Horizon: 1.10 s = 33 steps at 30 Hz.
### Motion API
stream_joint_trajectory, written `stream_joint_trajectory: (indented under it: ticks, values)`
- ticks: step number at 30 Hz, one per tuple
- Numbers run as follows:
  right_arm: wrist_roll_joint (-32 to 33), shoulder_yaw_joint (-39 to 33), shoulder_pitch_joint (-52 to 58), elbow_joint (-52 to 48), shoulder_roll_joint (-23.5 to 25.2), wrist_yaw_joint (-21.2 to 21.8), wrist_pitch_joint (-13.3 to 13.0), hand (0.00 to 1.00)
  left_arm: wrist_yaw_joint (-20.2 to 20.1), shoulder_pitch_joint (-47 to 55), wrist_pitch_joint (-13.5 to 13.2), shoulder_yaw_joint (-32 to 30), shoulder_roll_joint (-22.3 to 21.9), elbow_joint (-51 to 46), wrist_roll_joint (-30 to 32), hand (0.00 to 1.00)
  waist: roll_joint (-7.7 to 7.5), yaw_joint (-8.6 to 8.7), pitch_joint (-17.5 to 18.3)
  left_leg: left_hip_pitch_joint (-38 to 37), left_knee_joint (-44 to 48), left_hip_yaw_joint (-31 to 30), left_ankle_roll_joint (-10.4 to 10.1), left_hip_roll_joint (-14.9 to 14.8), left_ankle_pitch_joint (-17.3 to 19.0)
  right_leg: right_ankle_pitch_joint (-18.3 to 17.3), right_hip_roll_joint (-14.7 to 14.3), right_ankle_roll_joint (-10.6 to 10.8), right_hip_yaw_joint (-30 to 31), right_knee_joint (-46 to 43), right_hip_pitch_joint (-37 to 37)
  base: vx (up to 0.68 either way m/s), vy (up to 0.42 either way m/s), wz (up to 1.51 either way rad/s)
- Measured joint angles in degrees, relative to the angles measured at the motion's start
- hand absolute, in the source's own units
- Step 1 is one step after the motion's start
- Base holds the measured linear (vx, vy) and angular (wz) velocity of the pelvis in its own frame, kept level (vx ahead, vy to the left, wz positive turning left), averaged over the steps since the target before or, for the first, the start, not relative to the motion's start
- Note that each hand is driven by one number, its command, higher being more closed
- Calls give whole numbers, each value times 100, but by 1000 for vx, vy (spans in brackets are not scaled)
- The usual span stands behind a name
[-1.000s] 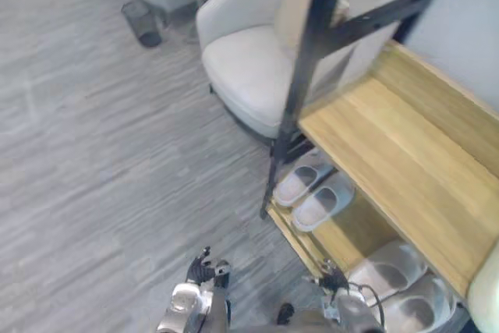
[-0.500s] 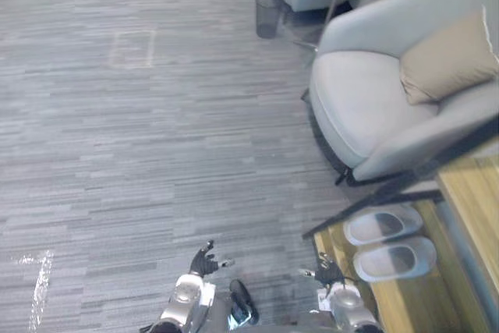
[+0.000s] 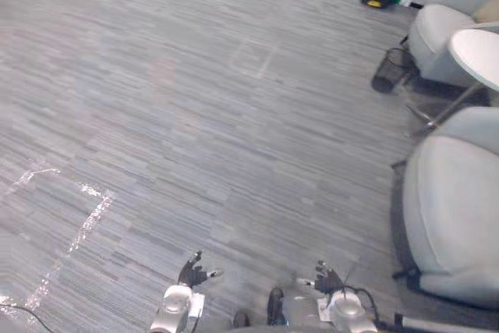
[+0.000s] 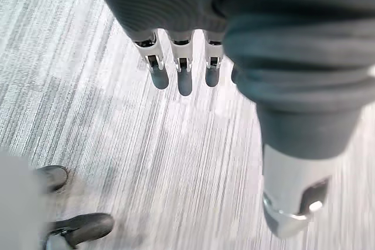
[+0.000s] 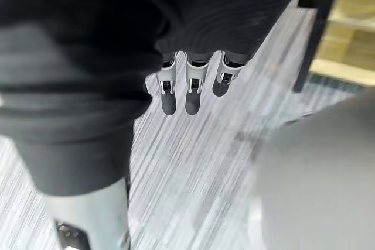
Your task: Organize the slippers on the shoe rack
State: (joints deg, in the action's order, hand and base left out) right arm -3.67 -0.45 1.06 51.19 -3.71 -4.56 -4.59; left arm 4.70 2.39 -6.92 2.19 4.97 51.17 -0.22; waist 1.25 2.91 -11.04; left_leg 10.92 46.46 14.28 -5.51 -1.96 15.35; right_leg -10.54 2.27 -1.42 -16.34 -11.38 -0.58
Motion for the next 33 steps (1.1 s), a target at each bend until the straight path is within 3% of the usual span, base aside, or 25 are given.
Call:
stream_joint_trajectory:
  ticks: [2, 5, 7, 8, 9, 10, 12, 15, 16, 17, 19, 20, 22, 23, 24, 25, 26, 27, 29, 30, 31, 32, 33]
  values:
    - [47, 117, -19, -59, 38, -2, -9, 0, 2, 84, 7, -127, 5, 1, -10, 0, -95, -66, -47, 292, 911, 634, 213, -892, 163, -25, 6, -34, 77, 399, -657, 426, -21, -17]
    - [142, 99, -144, -92, -26, -21, -16, 0, -1, 24, 2, -138, -2, -9, -9, 0, -142, -119, -74, 855, 339, 716, 244, -1364, 233, -55, 205, 17, 107, 754, -1033, 391, 92, -8]
    - [141, 75, -186, -91, -90, -37, -15, 0, 2, -92, 1, -146, -1, -36, -6, 0, -203, -176, -111, 1174, -895, 564, 304, -1237, -1, -138, 513, 157, 96, 768, -1165, 386, 250, -1]
    - [140, 66, -184, -91, -105, -49, -15, 0, 5, -91, -3, -141, -4, -106, -7, 0, -212, -220, -116, 1246, -1847, 311, 257, -1073, -436, -226, 644, 308, 102, 760, -1240, 439, 335, -6]
    - [137, 63, -169, -75, -138, -53, -13, 0, 9, -68, -11, -138, -15, -111, -7, 0, -134, -271, -87, 1188, -2456, 26, 118, -963, -1306, -350, 681, 528, 139, 770, -1334, 535, 414, 14]
    - [128, 89, -164, 18, -24, -59, 16, 0, 23, -160, 14, -132, 85, -74, -9, 0, -368, -235, -111, 1212, -2333, 50, 182, -709, -1148, -375, 913, 586, 99, 757, -1402, 441, 333, 26]
    - [110, 82, -204, 7, 110, -7, -2, 0, 38, -241, 13, -142, 171, -85, -14, 0, -424, -270, -97, 1335, -1983, -19, 200, -624, -744, -100, 1021, 640, 218, 132, -1107, 421, 319, 19]
    - [83, 71, -170, 47, 165, 5, -2, 0, 34, -123, 72, -59, 194, 12, -46, 0, -484, -247, -111, 579, -1908, 213, 376, -521, -127, 258, 1449, 949, 810, -2722, -161, 561, 324, -17]
    - [73, 82, -168, 108, 166, 16, -2, 0, 42, -49, 109, -9, 234, 14, -37, 0, -473, -228, -117, 32, -2174, 320, 411, -476, 30, 132, 1475, 887, 824, -3905, 366, 507, 167, -35]
    - [66, 85, -161, 147, 166, 18, -2, 0, 44, -10, 113, 2, 241, 16, -37, 0, -461, -203, -122, -241, -2377, 373, 410, -455, 47, 33, 1453, 834, 749, -4265, 565, 537, 115, -40]
    - [2, 94, -125, 149, 141, 20, -2, 0, 49, 26, 110, 112, 253, 9, -38, 0, -372, -152, -122, -968, -2994, 480, 352, -441, 12, -279, 1272, 503, 299, -4525, 1119, 546, 56, -21]
    - [-27, 94, -155, 137, 100, 22, -10, 0, 49, -16, 106, 111, 263, 10, -44, 0, -337, -41, -139, -1428, -3359, 592, 286, -507, -21, -548, 1009, 233, -65, -3944, 1676, 531, -9, -7]
    - [-27, 96, -247, 111, 63, 20, -16, 0, 47, -108, 106, 111, 261, 13, -42, 0, -273, 41, -178, -1631, -3520, 620, 283, -626, -22, -551, 760, 182, -230, -3097, 2019, 484, -64, 6]
    - [-27, 96, -345, 105, 10, 17, -14, 0, 46, -227, 104, 117, 250, 13, -42, 0, -212, 87, -220, -1789, -3672, 680, 279, -735, -24, -292, 554, 198, -283, -2045, 2291, 438, -95, 20]
    - [-10, 94, -326, 92, -7, 12, -16, 0, 44, -284, 96, 121, 247, 7, -29, 0, -241, 117, -209, -1993, -3859, 718, 244, -730, -36, 287, 453, 289, -291, -745, 2318, 565, -146, 26]
    - [-15, 102, -279, 101, 1, 9, -8, 0, 44, -293, 90, 121, 281, 12, 14, 0, -381, 134, -207, -2312, -4039, 699, 41, -595, -47, 1045, 481, 354, -277, 150, 2261, 605, -172, 22]
    - [-27, 121, -260, 113, -4, 10, -2, 0, 46, -300, 91, 119, 281, 23, 16, 0, -366, 145, -193, -2545, -4110, 682, -184, -622, 47, 1959, 454, 24, -179, 154, 2163, 759, -208, -20]
    - [-47, 122, -416, 146, -100, 10, 24, 0, 48, -349, 93, 116, 120, 144, 18, 0, -45, 92, -217, -2764, -4161, 695, -250, -898, 10, 1780, 178, -168, -214, -199, 2190, 752, -190, -38]
    - [-91, 59, -499, 117, -116, 12, 22, 0, 24, -436, 45, 147, 57, 190, 44, 0, 33, 159, -227, -2814, -4042, 495, -349, -918, -361, 1033, 252, -284, -140, -1089, 2435, 602, -159, -20]
    - [-79, 10, -471, 96, -100, 18, 27, 0, 17, -439, 31, 168, 22, 224, 99, 0, 96, 247, -189, -2776, -3682, 291, -534, -1019, -498, 615, 272, -281, -186, -1486, 2430, 572, -192, 16]
    - [-82, 8, -450, 94, -128, 25, 37, 0, 16, -435, 20, 162, -31, 277, 124, 0, 155, 315, -166, -2579, -2975, 75, -582, -1186, -536, 339, 219, -260, -242, -1593, 2256, 555, -189, 18]
    - [-77, 15, -434, 113, -147, 36, 53, 0, 14, -435, 20, 145, -68, 319, 124, 0, 210, 310, -195, -2291, -2068, -59, -757, -1398, -737, 164, 181, -252, -292, -1521, 2005, 520, -151, 9]
    - [-77, 51, -389, 136, -150, 48, 65, 0, 12, -413, 26, 141, -124, 358, 123, 0, 281, 296, -234, -1860, -830, -115, -729, -1730, -1333, 74, 21, -264, -302, -1225, 1564, 487, -114, -1]
